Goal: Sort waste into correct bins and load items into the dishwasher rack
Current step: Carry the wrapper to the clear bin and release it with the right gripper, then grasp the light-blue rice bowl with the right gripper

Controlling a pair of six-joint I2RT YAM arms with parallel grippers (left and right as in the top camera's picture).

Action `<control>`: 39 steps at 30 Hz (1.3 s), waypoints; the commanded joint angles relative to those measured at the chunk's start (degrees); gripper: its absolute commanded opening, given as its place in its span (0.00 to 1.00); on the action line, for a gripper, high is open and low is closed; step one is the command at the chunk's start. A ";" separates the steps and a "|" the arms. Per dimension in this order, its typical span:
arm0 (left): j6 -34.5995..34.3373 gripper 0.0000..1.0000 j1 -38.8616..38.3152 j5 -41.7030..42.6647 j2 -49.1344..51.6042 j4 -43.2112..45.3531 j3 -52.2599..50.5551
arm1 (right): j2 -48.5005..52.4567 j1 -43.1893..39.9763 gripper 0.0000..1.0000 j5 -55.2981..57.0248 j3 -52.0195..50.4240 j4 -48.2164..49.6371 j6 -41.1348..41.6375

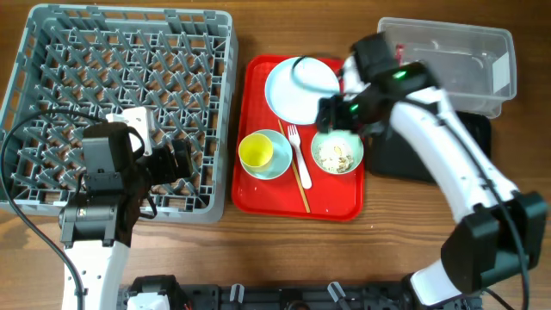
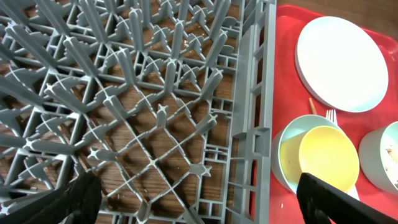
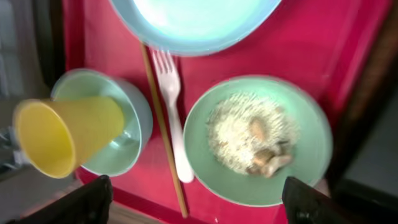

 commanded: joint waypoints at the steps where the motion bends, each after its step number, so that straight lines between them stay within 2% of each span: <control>1: -0.33 1.00 0.42 0.26 0.17 0.00 1.01 | 0.87 3.82 0.75 3.87 -5.07 5.22 3.26; 2: -0.31 1.00 0.42 0.28 0.17 0.00 1.01 | 1.18 4.63 0.69 4.42 -6.14 6.69 3.89; 5: -0.33 1.00 0.42 0.28 0.17 -0.04 1.01 | 1.95 6.38 0.66 6.88 -8.70 9.86 8.09; 13: -0.33 1.00 0.42 0.28 0.17 -0.33 1.01 | 6.43 7.45 0.57 7.02 -10.25 13.60 9.49; 17: -0.33 1.00 0.42 0.28 0.17 -0.44 1.01 | 8.92 7.48 0.48 5.42 -10.25 14.25 9.57; 21: -0.33 1.00 0.42 0.28 0.17 -0.44 1.01 | 10.32 7.48 0.44 5.07 -10.25 15.52 9.73; 33: -0.33 1.00 0.42 0.28 0.17 -0.44 1.01 | 10.97 7.45 0.04 5.07 -10.16 16.13 10.71; 39: -0.33 1.00 0.42 0.28 0.17 -0.44 1.01 | 9.53 7.45 0.04 5.09 -6.91 12.70 10.54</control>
